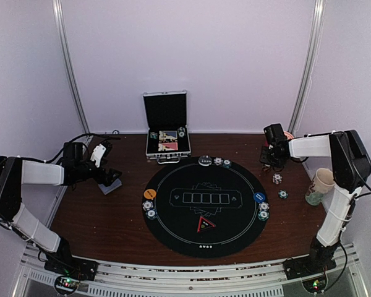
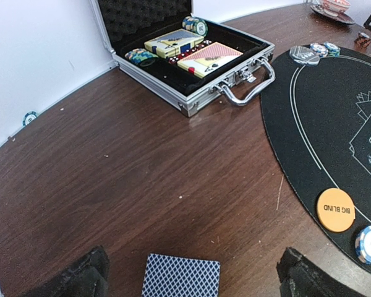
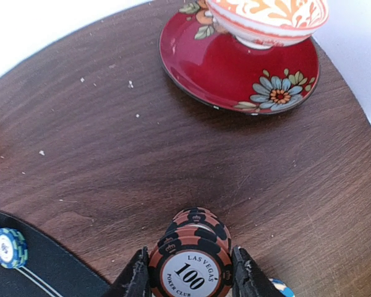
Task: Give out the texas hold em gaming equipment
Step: Pick up the pile of poker chips from the pile of poker chips, then place the poker chips pile in the small blind area.
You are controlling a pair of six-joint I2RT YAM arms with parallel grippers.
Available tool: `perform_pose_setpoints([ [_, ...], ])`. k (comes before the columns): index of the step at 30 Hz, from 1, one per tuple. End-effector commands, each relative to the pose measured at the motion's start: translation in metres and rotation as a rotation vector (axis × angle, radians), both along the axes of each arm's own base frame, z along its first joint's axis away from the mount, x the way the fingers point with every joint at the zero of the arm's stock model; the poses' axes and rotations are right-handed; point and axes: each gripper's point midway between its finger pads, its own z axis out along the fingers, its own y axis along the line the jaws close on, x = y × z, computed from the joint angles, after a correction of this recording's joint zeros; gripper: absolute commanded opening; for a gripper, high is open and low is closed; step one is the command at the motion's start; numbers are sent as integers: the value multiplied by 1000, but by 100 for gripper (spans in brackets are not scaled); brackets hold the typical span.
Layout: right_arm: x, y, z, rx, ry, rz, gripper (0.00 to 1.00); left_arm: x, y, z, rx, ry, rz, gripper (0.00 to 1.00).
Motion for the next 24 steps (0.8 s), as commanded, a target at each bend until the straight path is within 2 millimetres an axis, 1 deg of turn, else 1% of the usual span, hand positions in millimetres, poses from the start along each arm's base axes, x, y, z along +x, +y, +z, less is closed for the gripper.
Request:
perform_pose_setpoints([
  [1,-6,2,23,18,-49,-10,29,9,1,12,0,-48,8,98],
  [3,-11,6,24,15,-44,-5,29,9,2,12,0,-48,9,98],
  [5,-20,14,26,4,-35,14,29,9,2,12,1,-49,10,98],
  [7,-34,27,30,-14,-32,43,29,9,2,12,2,-50,11,98],
  [9,-51,43,36,-21,-40,80,29,10,2,11,1,-48,12,98],
  [11,-73,60,42,-16,-51,121,29,10,2,11,0,-46,8,98],
  [12,-85,69,50,-4,-73,142,29,9,2,11,-1,-44,7,98],
  [17,-152,115,54,55,-101,264,29,8,1,14,-7,-49,4,98],
  [19,-178,129,51,78,-106,303,29,7,0,16,-8,-56,3,98],
  [21,-202,139,44,95,-104,331,29,7,1,17,-8,-59,5,98],
  [24,-232,147,30,117,-92,359,29,7,1,17,-8,-57,7,98],
])
